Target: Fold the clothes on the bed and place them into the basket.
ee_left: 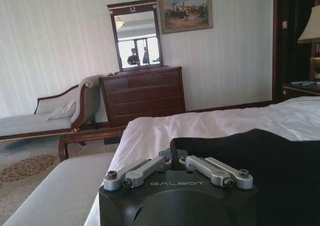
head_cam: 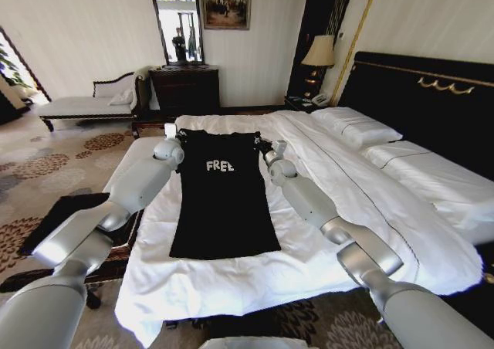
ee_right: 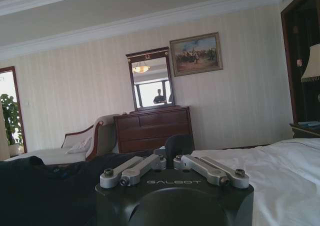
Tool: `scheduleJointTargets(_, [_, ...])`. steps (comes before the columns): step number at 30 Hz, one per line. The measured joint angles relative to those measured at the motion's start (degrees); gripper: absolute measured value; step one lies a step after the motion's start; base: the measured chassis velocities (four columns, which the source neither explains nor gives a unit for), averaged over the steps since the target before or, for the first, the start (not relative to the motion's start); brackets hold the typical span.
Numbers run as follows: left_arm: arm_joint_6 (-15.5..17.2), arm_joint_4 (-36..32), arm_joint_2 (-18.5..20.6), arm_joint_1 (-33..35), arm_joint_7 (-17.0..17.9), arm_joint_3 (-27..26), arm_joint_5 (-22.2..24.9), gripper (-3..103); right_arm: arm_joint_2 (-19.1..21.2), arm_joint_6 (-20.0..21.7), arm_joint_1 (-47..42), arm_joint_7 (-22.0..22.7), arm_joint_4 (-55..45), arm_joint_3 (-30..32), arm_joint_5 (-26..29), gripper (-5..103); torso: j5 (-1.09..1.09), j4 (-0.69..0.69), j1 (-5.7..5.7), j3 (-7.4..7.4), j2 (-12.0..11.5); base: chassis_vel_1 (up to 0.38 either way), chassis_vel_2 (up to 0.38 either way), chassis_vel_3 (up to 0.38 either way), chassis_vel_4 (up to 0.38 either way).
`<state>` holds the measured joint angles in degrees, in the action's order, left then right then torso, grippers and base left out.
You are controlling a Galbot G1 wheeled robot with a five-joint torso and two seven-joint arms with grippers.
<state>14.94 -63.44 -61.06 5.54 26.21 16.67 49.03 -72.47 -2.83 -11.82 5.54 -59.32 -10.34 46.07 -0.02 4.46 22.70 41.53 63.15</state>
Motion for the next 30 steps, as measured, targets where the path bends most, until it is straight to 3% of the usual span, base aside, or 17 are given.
scheduleJointTargets(5, [-2.11, -8.96, 1.27, 11.04, 2.41, -6.31, -4.30, 0, 1.76, -1.97, -8.80, 0.23, -6.31, 1.24, -4.54, 1, 0.01, -0.02, -0.02, -0.01, 0.00, 0.000, 0.000, 0.000, 0.000])
scheduleJointTargets(8, [-2.67, -11.83, 1.48, 14.18, 3.05, -8.15, -5.27, 0, 2.28, -2.59, -11.45, 0.27, -8.21, 1.64, -5.82, 1, 0.03, 0.00, -0.01, 0.00, 0.00, 0.000, 0.000, 0.000, 0.000])
scheduleJointTargets(10, [-3.36, -17.52, 1.99, 20.35, 4.56, -10.97, -6.75, 0, 3.95, -3.39, -16.52, 0.47, -13.29, 2.68, -7.59, 1, 0.04, 0.01, -0.02, -0.01, 0.00, 0.000, 0.000, 0.000, 0.000])
scheduleJointTargets(12, [-3.56, -18.72, 2.17, 21.81, 4.86, -11.41, -7.19, 0, 4.35, -3.53, -17.59, 0.56, -14.36, 2.94, -8.00, 1, 0.03, -0.01, -0.02, -0.01, 0.01, 0.000, 0.000, 0.000, 0.000])
scheduleJointTargets(14, [-4.46, -22.62, 2.67, 27.50, 5.87, -12.71, -9.69, 0, 6.34, -4.39, -22.30, 0.87, -18.64, 4.30, -10.23, 1, 0.02, -0.04, -0.03, -0.01, 0.00, 0.000, 0.000, 0.000, 0.000])
scheduleJointTargets(21, [-5.79, -27.70, 2.92, 35.71, 6.52, -14.05, -13.32, 0, 11.00, -6.50, -33.16, 0.84, -24.48, 8.02, -14.79, 1, 0.04, 0.05, -0.03, -0.02, 0.01, 0.000, 0.000, 0.000, 0.000])
scheduleJointTargets(22, [-6.32, -29.12, 2.99, 39.29, 6.52, -14.98, -15.00, 0, 11.68, -7.04, -36.29, 0.56, -25.67, 8.75, -15.85, 1, 0.04, 0.01, -0.02, -0.02, 0.01, 0.000, 0.000, 0.000, 0.000])
scheduleJointTargets(30, [-7.57, -32.71, 3.23, 49.46, 6.24, -17.62, -18.99, 0, 13.01, -7.66, -43.57, -0.11, -29.47, 9.91, -18.05, 1, 0.01, -0.01, -0.03, -0.01, 0.01, 0.000, 0.000, 0.000, 0.000])
